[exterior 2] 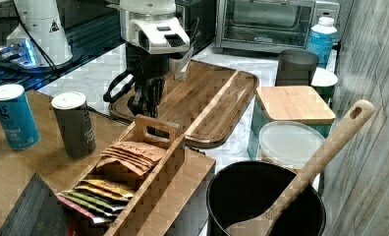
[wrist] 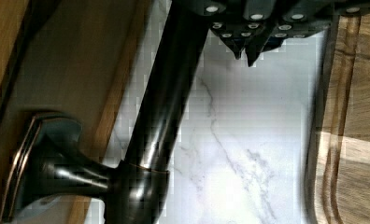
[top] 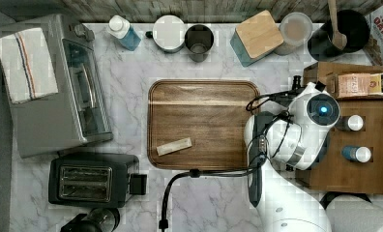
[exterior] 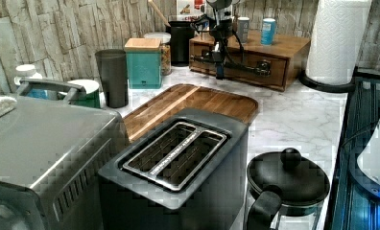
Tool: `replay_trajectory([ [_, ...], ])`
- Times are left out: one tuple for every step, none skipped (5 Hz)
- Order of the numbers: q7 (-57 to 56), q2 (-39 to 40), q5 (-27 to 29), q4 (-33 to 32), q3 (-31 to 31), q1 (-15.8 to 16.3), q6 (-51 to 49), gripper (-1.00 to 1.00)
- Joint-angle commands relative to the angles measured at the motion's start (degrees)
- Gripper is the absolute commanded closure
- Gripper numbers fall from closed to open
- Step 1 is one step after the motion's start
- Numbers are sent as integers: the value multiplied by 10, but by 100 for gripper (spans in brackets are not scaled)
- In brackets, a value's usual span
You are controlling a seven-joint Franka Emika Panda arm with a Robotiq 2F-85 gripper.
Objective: Close the drawer.
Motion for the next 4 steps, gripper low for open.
replay_trajectory([
  [-56,14,-1,115,-84,-107,32,100],
  [-57,13,-1,115,-84,-107,32,100],
  [-54,13,-4,115,-79,-111,31,100],
  [-54,13,-5,115,-78,-112,32,100],
])
